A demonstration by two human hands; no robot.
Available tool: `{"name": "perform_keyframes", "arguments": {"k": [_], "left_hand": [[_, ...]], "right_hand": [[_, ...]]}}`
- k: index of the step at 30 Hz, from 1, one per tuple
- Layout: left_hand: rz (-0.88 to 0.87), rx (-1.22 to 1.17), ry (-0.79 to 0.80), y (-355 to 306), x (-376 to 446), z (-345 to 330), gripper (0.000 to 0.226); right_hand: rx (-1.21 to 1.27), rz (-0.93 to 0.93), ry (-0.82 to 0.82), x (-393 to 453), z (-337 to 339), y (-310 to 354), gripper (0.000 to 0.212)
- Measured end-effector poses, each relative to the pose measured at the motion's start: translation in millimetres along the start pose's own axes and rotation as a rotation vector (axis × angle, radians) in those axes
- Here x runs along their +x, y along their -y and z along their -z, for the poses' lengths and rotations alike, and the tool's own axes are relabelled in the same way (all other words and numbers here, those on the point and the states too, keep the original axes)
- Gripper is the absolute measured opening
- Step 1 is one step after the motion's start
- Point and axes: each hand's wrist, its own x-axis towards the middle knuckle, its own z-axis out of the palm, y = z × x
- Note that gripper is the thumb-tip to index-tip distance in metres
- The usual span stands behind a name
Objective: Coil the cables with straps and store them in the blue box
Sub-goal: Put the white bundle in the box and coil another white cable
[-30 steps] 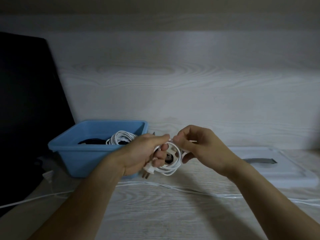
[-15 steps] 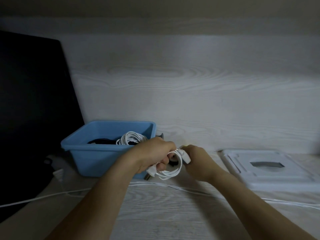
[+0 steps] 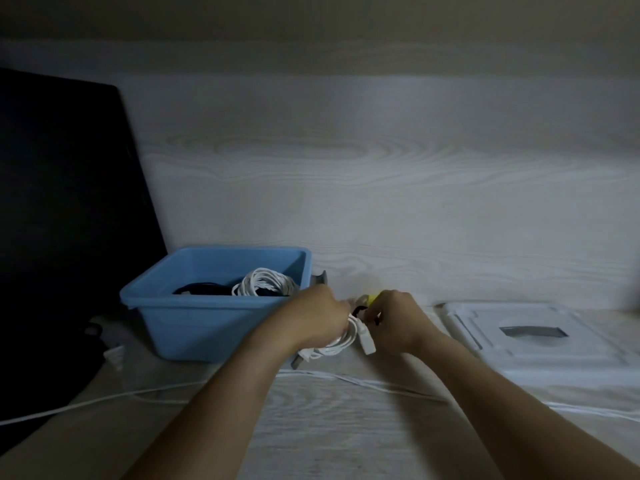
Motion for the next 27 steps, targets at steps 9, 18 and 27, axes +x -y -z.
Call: {"name": "perform_keyframes", "arguments": {"k": [9,18,27], "left_hand": [[-0.065,0.011,0.016,-1.2,-2.0,-14.5,0.037],[-0.004,-0.269,-0.209,-0.1,9.2,-44.1,0.040],[0.040,-0.486,-0.091,10.0,10.0,-60.2,0.032]], "right_hand": [[0.129,-0.166,0.046,-24.5,34.6,-24.1,0.018],[0.189,-0.094,0.147,-40.7,33.9,-25.1,0.022],[0.584,-0.020,0.178,-43.6,41.7,-6.4,0.013]]}}
